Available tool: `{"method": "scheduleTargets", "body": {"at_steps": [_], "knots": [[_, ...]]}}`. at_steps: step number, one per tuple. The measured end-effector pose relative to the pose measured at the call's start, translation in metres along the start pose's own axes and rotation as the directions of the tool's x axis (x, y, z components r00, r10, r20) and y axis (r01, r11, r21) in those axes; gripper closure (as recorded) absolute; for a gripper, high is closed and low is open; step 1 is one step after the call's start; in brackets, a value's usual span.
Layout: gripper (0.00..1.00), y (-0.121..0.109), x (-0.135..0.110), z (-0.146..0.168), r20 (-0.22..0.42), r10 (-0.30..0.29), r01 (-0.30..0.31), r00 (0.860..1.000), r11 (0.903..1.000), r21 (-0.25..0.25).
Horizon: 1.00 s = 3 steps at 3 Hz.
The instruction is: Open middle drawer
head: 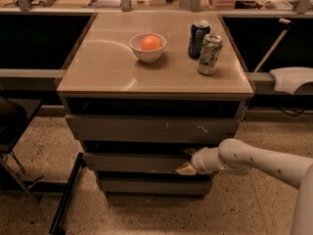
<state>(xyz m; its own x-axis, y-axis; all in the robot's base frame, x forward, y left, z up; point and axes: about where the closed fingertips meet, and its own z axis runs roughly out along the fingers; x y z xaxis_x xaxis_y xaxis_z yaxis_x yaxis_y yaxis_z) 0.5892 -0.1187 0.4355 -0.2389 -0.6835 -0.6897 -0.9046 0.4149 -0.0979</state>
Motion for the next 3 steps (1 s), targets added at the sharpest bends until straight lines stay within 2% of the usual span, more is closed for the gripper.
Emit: {"method": "scheduleTargets", "body": {"at_steps": [2,3], "knots": [[0.92,0.0038,0.0013,-0.0004,0.01,0.001,-0.001,1.0,1.0,0.002],[1.0,0.0067,0.0003,-0.0036,0.015,-0.003,0.003,1.0,1.0,0.006]]}}
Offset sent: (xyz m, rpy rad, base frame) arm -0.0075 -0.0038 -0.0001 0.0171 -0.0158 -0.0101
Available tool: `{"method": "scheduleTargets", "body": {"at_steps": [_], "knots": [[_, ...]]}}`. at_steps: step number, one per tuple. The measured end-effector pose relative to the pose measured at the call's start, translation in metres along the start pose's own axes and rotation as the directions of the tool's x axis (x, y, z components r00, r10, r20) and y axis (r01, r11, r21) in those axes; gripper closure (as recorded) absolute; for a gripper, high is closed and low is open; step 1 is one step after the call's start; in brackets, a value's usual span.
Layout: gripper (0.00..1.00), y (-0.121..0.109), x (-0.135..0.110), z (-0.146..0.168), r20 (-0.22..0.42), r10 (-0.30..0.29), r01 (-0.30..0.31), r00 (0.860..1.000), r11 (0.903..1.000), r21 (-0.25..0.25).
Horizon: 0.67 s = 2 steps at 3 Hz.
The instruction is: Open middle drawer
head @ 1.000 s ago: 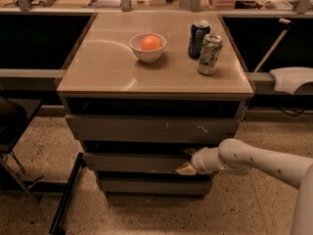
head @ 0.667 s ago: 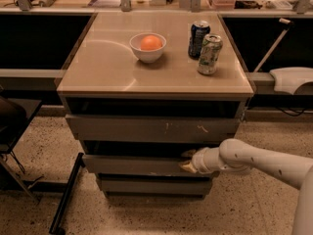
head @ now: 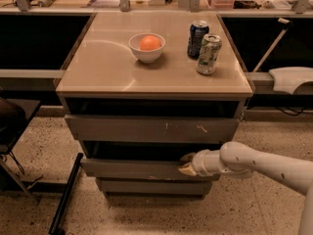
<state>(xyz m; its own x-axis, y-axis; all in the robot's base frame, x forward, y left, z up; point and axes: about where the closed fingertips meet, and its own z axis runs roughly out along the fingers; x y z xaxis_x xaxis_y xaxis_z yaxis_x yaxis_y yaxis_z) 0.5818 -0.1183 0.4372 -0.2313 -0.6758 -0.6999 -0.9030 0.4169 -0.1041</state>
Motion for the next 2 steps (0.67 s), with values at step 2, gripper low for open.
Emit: {"method": "scheduleTargets", "body": {"at_steps": [2], "knots": [[1.0,0.0397,0.0078,-0.0101,0.034,-0.027,0.027,0.999,0.9994,0.023]]}}
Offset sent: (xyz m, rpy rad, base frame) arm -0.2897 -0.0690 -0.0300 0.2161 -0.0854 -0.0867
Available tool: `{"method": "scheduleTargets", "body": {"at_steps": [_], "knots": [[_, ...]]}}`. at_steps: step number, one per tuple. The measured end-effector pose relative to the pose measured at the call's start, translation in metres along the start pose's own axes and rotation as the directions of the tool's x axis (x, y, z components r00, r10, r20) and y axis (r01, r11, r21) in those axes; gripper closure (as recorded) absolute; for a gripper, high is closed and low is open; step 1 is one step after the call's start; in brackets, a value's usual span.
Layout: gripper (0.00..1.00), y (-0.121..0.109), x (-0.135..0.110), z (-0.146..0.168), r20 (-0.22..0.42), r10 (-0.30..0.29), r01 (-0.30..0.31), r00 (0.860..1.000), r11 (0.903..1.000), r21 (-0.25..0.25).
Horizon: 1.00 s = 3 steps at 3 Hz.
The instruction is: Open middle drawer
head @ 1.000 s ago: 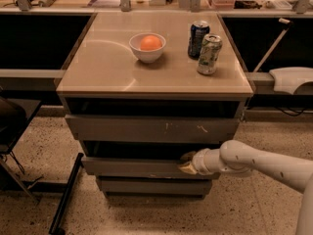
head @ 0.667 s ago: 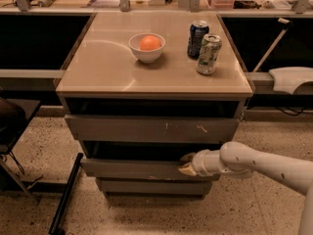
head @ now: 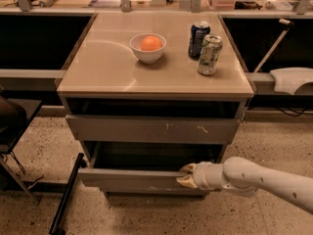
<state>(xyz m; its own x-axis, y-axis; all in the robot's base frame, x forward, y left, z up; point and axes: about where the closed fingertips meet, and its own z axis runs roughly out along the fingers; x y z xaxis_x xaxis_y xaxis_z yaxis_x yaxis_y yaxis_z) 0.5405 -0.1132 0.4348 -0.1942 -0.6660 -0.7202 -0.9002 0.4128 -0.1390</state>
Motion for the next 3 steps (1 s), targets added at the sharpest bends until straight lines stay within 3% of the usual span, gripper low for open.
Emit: {"method": "scheduleTargets", "body": {"at_steps": [1,2,3], "knots": [[1.0,0.022,0.013,-0.013,0.015,0.01,-0.01,1.0,1.0,0.0],[1.0,0.022,0.011,-0.015,0.015,0.01,-0.01,1.0,1.0,0.0],[1.0,0.036,0.021,-0.022,0.024,0.02,-0.02,1.0,0.9998,-0.007]]}}
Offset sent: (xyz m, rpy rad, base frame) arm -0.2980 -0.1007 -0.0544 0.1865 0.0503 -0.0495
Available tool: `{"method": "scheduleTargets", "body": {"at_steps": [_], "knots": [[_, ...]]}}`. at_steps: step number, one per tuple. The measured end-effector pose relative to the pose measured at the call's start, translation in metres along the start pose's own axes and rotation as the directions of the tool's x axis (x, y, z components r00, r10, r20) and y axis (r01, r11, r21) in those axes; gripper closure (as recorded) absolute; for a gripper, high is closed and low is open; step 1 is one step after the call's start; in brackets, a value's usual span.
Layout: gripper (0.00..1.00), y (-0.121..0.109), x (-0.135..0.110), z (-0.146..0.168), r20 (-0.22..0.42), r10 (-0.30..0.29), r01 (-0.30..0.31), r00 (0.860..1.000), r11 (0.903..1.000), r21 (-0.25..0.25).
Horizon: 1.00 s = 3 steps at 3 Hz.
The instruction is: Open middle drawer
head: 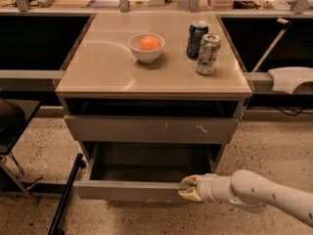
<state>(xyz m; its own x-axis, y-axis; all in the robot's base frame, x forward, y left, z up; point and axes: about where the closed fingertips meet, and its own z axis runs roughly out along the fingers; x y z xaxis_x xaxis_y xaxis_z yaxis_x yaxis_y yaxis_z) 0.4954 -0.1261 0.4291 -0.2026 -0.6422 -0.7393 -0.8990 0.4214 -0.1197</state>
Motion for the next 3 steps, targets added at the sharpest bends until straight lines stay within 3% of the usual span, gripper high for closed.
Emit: {"method": "scheduleTargets", "body": {"at_steps": [3], "knots": [[1.0,0.011,0.004,-0.01,0.007,0.007,-0.007,1.0,1.0,-0.003]]}}
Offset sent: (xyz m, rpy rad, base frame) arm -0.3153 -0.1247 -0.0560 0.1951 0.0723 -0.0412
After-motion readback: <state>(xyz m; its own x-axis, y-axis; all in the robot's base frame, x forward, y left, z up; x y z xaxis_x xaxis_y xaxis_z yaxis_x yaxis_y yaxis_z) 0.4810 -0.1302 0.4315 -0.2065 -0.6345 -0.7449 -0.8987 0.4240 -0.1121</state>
